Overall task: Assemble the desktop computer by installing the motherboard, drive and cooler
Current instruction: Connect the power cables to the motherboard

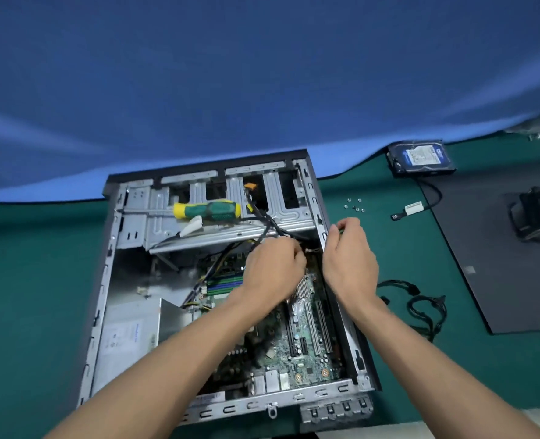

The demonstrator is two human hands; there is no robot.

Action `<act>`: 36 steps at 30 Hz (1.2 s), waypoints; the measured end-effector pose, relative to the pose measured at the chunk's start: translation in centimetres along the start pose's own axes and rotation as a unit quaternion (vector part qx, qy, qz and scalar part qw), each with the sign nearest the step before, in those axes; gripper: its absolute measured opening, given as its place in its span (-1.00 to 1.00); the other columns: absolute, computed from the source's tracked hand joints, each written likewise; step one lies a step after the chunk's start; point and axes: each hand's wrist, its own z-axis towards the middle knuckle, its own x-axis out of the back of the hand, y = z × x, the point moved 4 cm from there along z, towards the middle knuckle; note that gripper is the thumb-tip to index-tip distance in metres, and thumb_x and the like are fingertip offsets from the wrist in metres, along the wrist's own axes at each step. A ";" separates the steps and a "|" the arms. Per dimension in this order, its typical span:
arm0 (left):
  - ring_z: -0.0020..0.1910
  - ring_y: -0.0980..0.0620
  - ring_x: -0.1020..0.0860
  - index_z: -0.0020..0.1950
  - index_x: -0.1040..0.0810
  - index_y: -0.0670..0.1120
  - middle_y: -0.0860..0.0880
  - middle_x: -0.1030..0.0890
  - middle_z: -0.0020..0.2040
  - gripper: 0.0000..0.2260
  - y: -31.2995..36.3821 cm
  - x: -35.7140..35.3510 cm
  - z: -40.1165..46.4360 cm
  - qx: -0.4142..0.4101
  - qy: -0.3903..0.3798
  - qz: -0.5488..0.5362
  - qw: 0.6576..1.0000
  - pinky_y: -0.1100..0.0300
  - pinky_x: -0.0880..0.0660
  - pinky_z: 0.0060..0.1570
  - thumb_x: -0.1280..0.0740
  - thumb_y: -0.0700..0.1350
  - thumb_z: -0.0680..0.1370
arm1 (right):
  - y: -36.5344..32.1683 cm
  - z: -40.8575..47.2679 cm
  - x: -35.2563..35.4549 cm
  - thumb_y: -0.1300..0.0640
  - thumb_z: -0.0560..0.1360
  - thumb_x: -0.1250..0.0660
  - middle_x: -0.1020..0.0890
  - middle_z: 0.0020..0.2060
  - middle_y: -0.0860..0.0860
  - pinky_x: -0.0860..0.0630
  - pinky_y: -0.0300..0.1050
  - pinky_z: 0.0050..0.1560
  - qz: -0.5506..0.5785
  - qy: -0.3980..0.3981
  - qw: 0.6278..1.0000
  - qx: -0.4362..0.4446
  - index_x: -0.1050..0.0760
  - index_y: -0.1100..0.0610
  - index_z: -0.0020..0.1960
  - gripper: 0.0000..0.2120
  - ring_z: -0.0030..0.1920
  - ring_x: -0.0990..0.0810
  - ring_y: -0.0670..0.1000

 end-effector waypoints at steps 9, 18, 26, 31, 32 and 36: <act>-0.10 0.01 -0.55 -0.06 -0.59 -0.07 0.01 -0.61 -0.15 -0.85 3.3 6.5 0.5 -0.128 0.131 0.112 0.977 0.13 -0.45 -0.20 -0.24 -0.10 0.55 | -0.6 -0.3 0.4 0.05 0.64 -0.01 -0.49 0.01 0.03 -0.32 -0.06 -0.17 -0.009 -0.014 1.000 0.022 -0.37 0.10 0.11 -0.79 -0.14 -0.45 0.05; 0.16 -0.08 -0.40 0.20 -0.49 -0.09 -0.10 -0.51 0.12 -0.78 0.4 5.2 3.4 -0.218 -0.010 0.372 0.902 0.09 -0.34 0.09 -0.26 -0.18 0.56 | -0.5 -0.2 0.3 0.01 0.64 0.00 -0.51 -0.03 0.05 -0.41 -0.03 -0.14 -0.007 -0.025 1.000 0.007 -0.38 0.13 0.09 -0.74 -0.11 -0.49 0.05; 0.04 -0.07 -0.48 0.09 -0.44 -0.15 -0.09 -0.57 0.02 -0.88 2.9 5.3 3.9 -0.330 -0.064 0.413 0.846 0.09 -0.39 0.06 -0.24 -0.16 0.59 | -0.6 -0.1 0.3 0.01 0.64 0.01 -0.52 0.00 0.07 -0.38 -0.04 -0.13 -0.007 -0.028 1.000 -0.001 -0.40 0.14 0.09 -0.72 -0.09 -0.49 0.09; -0.27 -0.04 -0.53 -0.10 -0.45 -0.14 0.01 -0.48 -0.29 -0.93 6.0 6.0 2.5 -0.322 -0.076 0.488 0.808 0.13 -0.41 -0.33 -0.24 -0.27 0.56 | -0.3 -0.2 0.3 0.00 0.64 0.01 -0.52 0.01 0.07 -0.32 -0.06 -0.14 -0.003 -0.025 1.000 -0.008 -0.39 0.13 0.07 -0.72 -0.14 -0.43 0.06; -0.33 -0.01 -0.48 -0.21 -0.41 -0.14 0.03 -0.46 -0.34 -0.85 6.4 6.0 2.1 -0.303 -0.074 0.500 0.808 0.15 -0.39 -0.35 -0.24 -0.26 0.56 | -0.2 -0.2 0.3 0.00 0.64 0.01 -0.52 0.01 0.08 -0.32 -0.06 -0.14 -0.003 -0.023 1.000 -0.009 -0.39 0.14 0.07 -0.72 -0.14 -0.43 0.07; -0.37 -0.04 -0.53 -0.32 -0.37 -0.16 -0.02 -0.45 -0.40 -0.77 5.0 5.7 1.2 -0.117 -0.214 0.307 0.920 0.13 -0.50 -0.39 -0.21 -0.26 0.54 | -0.4 -0.3 0.4 0.01 0.63 -0.03 -0.52 0.02 0.08 -0.35 -0.06 -0.13 0.007 -0.013 1.000 -0.005 -0.39 0.14 0.09 -0.75 -0.09 -0.45 0.06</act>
